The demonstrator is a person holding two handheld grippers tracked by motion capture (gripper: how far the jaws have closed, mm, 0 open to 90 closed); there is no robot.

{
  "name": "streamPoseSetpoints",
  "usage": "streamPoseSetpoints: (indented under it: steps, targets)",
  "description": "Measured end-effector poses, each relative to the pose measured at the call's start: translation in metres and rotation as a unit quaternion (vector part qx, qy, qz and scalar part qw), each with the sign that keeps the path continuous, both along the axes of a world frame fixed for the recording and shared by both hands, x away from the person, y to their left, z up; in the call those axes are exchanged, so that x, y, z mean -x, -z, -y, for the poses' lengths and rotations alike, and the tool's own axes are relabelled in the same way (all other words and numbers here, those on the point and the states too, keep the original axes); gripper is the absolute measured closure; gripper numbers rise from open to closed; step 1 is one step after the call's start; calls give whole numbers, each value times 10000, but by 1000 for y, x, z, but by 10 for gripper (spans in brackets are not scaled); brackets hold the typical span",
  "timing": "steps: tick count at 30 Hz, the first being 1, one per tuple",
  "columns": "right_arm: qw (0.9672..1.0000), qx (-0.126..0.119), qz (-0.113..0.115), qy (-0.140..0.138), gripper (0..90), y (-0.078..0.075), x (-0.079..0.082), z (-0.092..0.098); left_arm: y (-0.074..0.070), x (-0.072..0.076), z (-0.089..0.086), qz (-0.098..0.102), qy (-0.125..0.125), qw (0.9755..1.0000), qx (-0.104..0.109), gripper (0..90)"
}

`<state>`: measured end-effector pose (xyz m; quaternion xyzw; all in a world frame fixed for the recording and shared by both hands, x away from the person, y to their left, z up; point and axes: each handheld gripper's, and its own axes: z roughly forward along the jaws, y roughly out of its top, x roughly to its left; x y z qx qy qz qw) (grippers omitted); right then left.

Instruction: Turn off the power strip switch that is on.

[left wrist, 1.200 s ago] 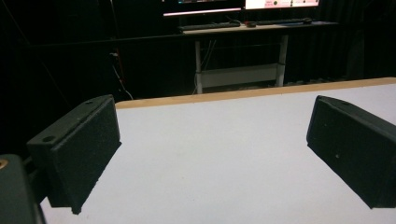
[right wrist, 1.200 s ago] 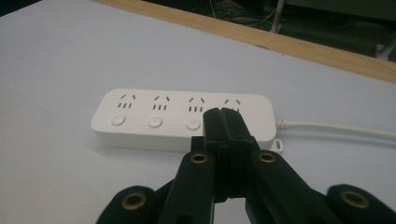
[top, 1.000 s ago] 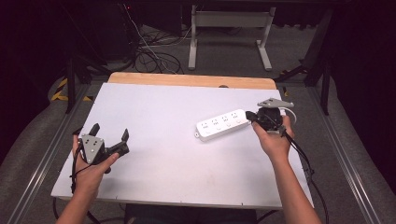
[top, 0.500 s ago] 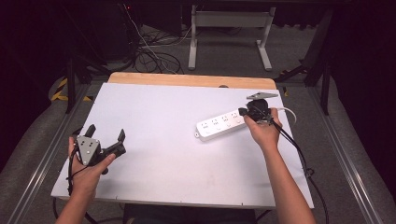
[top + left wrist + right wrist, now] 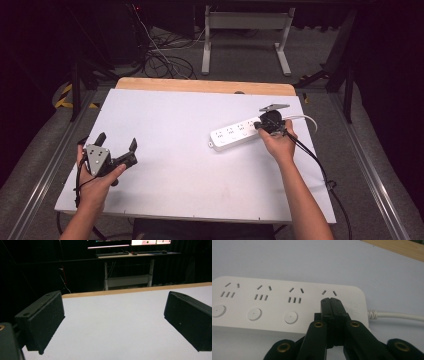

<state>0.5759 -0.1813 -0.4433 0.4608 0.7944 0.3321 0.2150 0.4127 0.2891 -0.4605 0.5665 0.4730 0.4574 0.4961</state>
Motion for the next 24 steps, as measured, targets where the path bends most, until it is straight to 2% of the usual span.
streamPoseSetpoints:
  steps: [4,6,15,16,20,24]
  targets:
    - [10000,78,5,52,900,7,-3,2,0,0,0,5,2,10000,-18,35]
    - [10000,-41,10,70,900,8,-3,6,0,0,0,4,-2,10000,-22,35]
    - [9998,-167,82,21,900,9,-2,6,-1,2,-1,0,-24,10000,-33,37]
    - [9999,-104,-10,29,900,10,-2,6,-1,2,-1,-3,-23,10000,-35,37]
    - [9999,-112,-33,39,900,11,-3,7,-1,2,-1,7,-26,10000,-37,37]
    - [10000,-66,39,-15,900,13,-2,6,-1,1,-1,11,-45,10000,-23,38]
